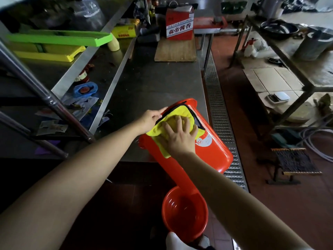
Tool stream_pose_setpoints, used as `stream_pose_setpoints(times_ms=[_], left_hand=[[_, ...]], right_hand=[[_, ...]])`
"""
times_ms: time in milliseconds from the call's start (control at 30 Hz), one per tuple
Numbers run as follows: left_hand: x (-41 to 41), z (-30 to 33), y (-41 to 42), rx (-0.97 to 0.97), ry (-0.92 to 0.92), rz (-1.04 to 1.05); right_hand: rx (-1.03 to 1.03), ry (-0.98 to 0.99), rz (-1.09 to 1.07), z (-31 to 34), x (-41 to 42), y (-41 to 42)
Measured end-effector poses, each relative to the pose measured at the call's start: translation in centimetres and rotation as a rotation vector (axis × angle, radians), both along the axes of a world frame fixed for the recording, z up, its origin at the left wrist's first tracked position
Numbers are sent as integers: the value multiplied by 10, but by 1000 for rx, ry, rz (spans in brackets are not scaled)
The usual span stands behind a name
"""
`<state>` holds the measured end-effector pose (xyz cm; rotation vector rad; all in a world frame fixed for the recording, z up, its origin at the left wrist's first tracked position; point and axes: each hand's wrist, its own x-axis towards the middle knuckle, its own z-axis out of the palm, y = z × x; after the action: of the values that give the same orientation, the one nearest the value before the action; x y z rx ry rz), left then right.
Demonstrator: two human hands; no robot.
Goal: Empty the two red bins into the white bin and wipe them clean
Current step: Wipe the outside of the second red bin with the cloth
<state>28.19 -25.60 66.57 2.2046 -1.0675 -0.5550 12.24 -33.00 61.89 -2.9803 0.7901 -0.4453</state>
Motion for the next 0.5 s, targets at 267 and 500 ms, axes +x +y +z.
stream_pose_setpoints(times_ms=[267,500], left_hand=[[3,-15,14,18,-110,-33],[-2,-15,19,46,-156,-2]], right_hand=[[-73,-19,141,-33,-83,-12],[-47,-61,138,-60,-163,-21]])
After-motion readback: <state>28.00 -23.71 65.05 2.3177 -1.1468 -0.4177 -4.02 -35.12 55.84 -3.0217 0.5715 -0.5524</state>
